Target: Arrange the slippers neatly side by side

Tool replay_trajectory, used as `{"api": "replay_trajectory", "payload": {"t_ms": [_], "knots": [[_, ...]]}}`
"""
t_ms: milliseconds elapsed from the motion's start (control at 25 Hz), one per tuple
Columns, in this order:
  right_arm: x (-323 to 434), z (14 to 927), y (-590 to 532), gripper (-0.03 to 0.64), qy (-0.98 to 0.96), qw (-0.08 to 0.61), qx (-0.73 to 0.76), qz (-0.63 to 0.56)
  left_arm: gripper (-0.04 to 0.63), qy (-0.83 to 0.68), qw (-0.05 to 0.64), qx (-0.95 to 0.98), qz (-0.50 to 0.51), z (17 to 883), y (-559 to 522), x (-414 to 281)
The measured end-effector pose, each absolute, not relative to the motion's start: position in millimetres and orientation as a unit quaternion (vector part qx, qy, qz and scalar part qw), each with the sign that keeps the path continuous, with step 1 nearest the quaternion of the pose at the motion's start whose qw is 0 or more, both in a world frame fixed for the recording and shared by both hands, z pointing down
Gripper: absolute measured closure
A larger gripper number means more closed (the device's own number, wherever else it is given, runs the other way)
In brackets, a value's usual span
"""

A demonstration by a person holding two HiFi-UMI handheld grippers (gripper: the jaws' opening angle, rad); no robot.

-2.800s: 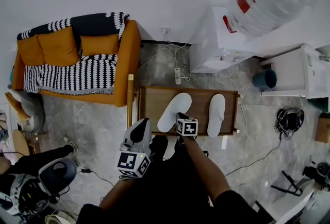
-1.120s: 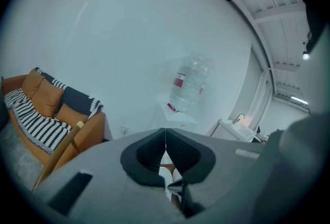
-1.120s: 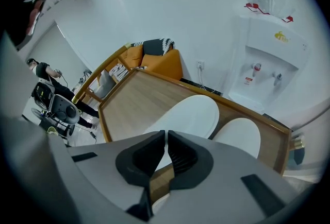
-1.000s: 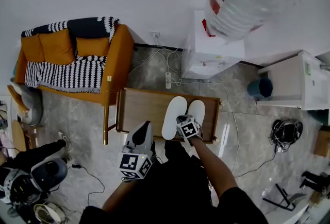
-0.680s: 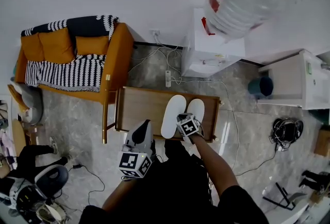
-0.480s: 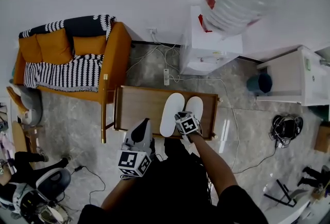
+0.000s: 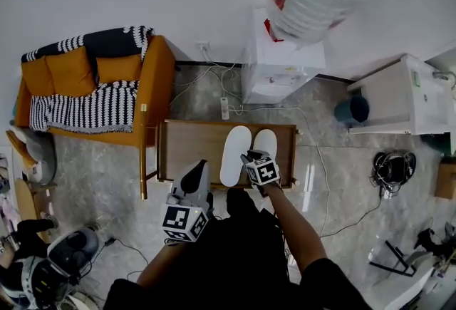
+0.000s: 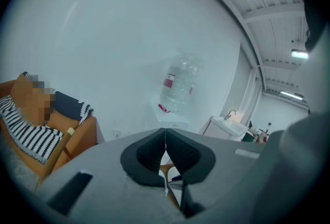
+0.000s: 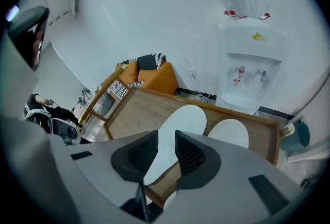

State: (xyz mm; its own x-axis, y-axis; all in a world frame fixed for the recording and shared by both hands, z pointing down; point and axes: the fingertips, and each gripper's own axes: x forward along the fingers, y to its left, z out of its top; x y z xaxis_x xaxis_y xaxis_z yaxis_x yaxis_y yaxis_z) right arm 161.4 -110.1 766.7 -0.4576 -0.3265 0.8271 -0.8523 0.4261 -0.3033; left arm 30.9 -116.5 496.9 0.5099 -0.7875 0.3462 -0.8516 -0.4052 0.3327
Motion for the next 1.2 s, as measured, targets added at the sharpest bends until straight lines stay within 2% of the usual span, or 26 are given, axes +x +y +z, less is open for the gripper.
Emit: {"api": "replay_trajectory", "payload": {"t_ms": [200,480,880,1200], "knots": [[168,727,-111,0.532,-0.767,0.316,0.427,0.360,0.578,-0.471,0.224,0.851,0.057,482,-112,30],[176,664,-106,0.578,-0.765,0.232,0.485,0.355,0.578,-0.447,0.204,0.870,0.037,457,-107,27],[178,551,-90,0.598,-0.761,0.127,0.572,0.280,0.578,-0.430,0.184,0.884,0.026,437,-96,18],[164,486,-65,0.603,-0.760,0.069,0.607,0.220,0.578,-0.416,0.179,0.891,0.024,434,-94,16]]}}
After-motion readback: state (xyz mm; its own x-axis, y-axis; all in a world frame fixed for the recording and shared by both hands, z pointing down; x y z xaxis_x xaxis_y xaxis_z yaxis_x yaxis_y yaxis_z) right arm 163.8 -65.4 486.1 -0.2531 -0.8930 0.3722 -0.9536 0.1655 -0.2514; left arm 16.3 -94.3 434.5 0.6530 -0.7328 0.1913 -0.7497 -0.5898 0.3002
